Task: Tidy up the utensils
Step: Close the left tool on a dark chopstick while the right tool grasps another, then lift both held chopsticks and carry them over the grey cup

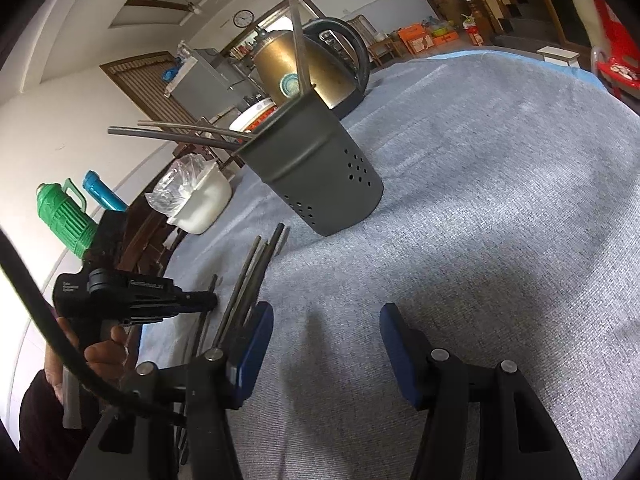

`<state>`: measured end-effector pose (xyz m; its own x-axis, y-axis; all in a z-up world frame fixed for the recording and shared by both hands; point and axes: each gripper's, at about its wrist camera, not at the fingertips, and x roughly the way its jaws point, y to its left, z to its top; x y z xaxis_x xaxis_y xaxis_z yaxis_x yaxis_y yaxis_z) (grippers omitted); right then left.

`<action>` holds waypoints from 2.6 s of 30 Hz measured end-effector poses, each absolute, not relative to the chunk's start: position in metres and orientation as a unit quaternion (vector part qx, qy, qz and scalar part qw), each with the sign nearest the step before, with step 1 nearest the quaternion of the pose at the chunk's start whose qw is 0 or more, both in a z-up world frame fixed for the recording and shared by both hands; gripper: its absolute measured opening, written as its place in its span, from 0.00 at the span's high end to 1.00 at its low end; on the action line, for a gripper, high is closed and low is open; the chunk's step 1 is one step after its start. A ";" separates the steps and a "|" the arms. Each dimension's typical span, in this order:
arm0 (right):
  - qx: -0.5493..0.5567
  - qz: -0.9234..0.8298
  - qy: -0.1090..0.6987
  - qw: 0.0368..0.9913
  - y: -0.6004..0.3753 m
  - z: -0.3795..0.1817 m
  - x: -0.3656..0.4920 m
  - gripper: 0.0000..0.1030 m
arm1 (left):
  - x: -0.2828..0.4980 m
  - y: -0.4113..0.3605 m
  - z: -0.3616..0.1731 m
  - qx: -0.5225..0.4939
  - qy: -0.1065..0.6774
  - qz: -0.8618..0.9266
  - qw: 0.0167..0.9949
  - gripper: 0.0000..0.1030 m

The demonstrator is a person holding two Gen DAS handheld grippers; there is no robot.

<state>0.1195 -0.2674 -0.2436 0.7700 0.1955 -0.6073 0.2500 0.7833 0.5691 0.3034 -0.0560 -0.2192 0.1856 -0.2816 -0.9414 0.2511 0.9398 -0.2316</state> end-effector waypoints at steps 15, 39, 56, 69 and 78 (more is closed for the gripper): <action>0.247 0.010 0.444 0.861 -0.194 -0.226 0.204 0.77 | 0.267 0.008 -0.147 -0.052 0.532 -0.192 0.823 0.94; 0.081 0.044 0.574 0.814 -0.178 -0.231 0.242 0.90 | 0.258 0.021 -0.122 -0.071 0.508 -0.193 0.836 0.94; 0.137 0.009 0.600 0.788 -0.217 -0.232 0.254 0.86 | 0.249 0.015 -0.109 -0.060 0.496 -0.196 0.844 0.94; 0.147 0.018 0.556 0.818 -0.220 -0.215 0.247 0.93 | 0.227 0.005 -0.090 -0.043 0.478 -0.209 0.852 0.95; 0.148 0.083 0.401 0.900 -0.226 -0.120 0.183 0.93 | 0.204 -0.010 -0.046 -0.036 0.433 -0.239 0.868 0.94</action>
